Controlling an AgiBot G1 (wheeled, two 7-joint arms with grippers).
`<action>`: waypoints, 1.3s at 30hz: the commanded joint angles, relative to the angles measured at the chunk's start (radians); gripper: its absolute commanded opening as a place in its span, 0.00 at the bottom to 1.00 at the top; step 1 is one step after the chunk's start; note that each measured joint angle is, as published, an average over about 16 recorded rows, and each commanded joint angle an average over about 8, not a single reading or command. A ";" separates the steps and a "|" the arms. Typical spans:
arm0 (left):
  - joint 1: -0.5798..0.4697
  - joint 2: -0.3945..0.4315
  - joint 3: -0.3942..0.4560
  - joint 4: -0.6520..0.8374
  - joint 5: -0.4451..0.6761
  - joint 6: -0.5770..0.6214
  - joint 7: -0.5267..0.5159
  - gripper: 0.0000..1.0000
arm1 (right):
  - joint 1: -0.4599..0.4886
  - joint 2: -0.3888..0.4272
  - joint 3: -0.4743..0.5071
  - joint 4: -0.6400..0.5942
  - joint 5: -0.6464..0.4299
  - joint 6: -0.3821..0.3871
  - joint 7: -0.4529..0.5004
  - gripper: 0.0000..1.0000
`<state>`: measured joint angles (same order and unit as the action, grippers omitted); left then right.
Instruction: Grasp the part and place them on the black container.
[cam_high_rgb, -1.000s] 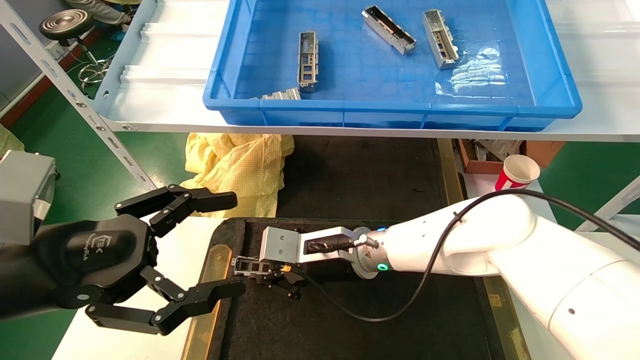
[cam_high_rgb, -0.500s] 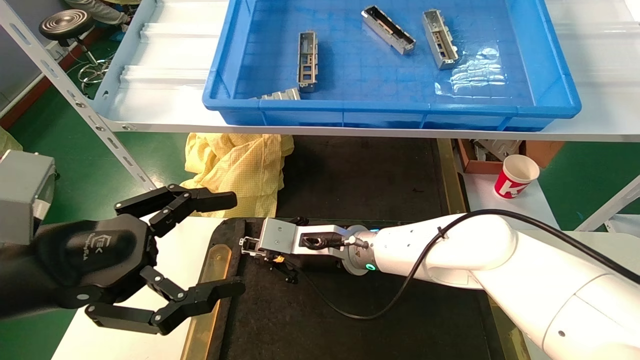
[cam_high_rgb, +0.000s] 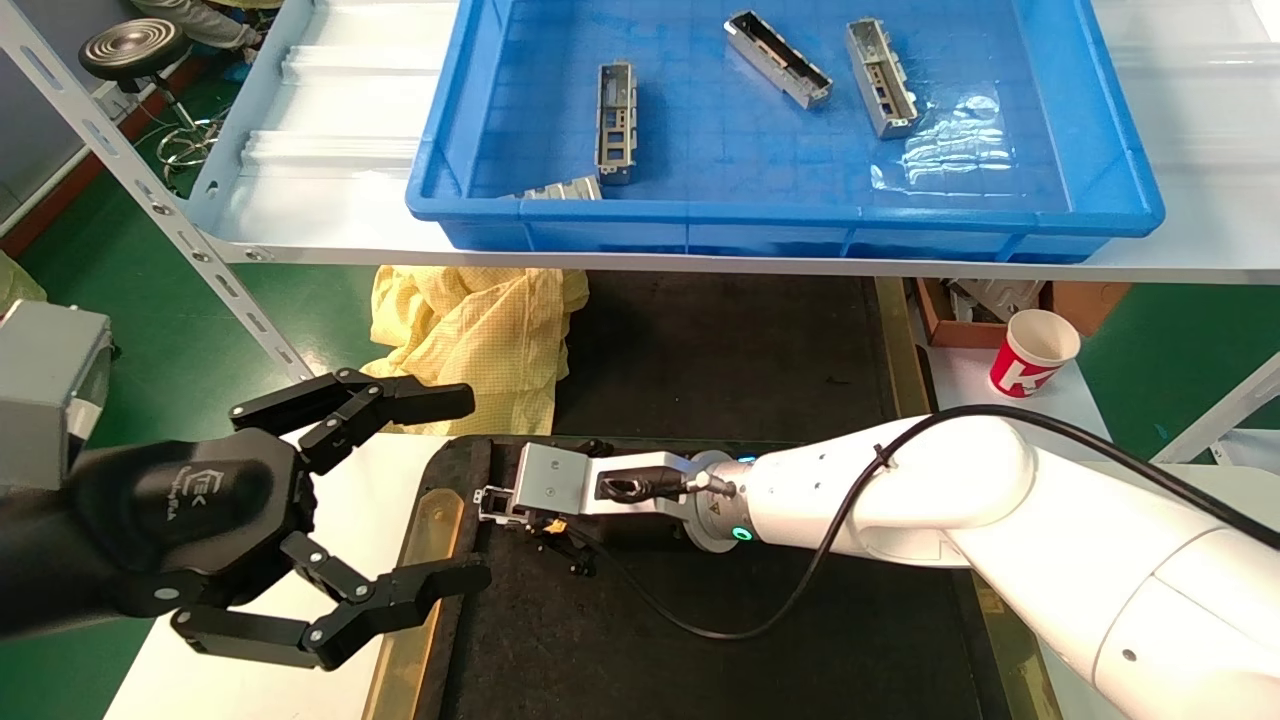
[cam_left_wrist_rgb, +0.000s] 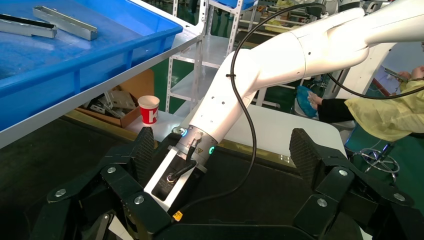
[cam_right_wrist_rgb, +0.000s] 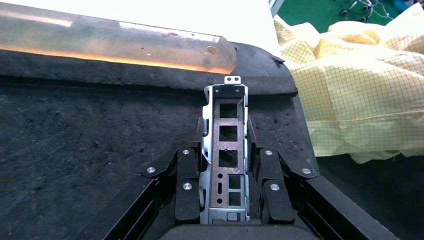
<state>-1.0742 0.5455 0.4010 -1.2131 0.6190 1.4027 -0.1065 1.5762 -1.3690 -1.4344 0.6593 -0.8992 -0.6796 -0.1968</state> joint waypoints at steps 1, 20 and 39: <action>0.000 0.000 0.000 0.000 0.000 0.000 0.000 1.00 | 0.000 0.000 -0.007 -0.002 0.006 -0.002 0.000 0.49; 0.000 0.000 0.000 0.000 0.000 0.000 0.000 1.00 | 0.016 0.002 -0.031 -0.002 0.067 -0.008 -0.033 1.00; 0.000 0.000 0.000 0.000 0.000 0.000 0.000 1.00 | 0.073 0.060 0.004 -0.092 0.208 -0.289 0.005 1.00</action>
<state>-1.0740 0.5454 0.4010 -1.2129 0.6189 1.4025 -0.1065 1.6480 -1.3157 -1.4346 0.5751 -0.7051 -0.9462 -0.1965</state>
